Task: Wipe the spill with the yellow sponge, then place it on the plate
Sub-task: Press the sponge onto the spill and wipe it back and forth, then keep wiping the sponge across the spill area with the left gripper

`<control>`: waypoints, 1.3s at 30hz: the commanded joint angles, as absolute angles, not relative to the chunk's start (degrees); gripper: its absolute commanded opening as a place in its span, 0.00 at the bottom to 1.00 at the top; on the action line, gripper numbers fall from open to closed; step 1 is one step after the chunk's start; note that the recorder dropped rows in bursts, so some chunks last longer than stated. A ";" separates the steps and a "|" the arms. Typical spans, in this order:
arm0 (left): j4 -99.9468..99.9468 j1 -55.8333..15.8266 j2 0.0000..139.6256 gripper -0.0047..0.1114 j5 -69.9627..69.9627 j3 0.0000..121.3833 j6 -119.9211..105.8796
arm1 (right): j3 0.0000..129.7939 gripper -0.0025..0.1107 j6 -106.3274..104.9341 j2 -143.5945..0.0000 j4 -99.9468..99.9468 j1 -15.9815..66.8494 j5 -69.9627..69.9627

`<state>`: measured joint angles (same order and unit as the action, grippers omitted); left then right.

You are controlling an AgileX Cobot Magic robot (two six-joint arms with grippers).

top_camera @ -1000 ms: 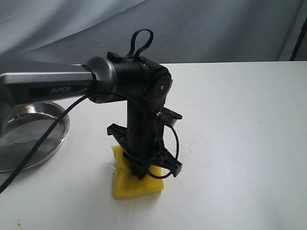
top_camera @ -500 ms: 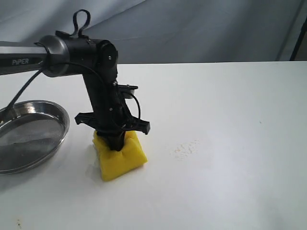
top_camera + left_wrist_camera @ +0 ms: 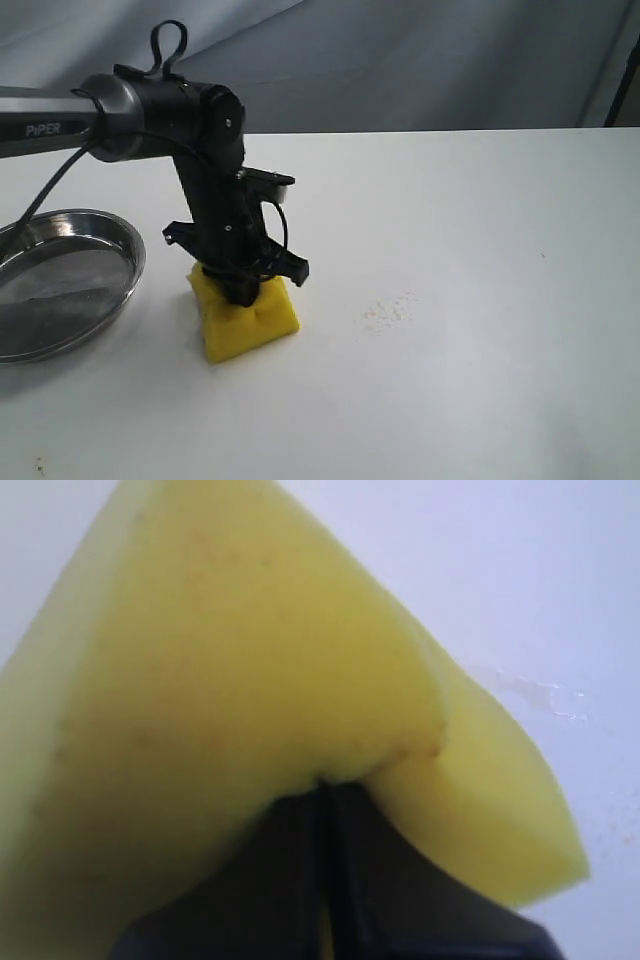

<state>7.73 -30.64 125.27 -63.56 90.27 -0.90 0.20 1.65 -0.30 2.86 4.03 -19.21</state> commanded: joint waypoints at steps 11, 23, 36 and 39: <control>14.74 -49.13 126.13 0.04 -62.00 89.65 -3.57 | 0.00 0.02 1.98 0.00 2.58 4.01 -19.09; 8.33 -40.05 126.13 0.04 -61.70 89.65 0.00 | 0.00 0.02 1.87 0.00 2.58 4.01 -19.09; 8.33 -30.59 126.13 0.04 -61.62 89.65 4.23 | 0.00 0.02 1.87 0.00 2.58 4.01 -19.09; 8.33 -34.83 126.13 0.04 -61.62 89.65 4.23 | 0.00 0.02 1.87 0.00 2.58 4.01 -19.09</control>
<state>9.45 -31.48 125.27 -62.16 90.27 3.72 0.20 1.65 -0.30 2.86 4.03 -19.21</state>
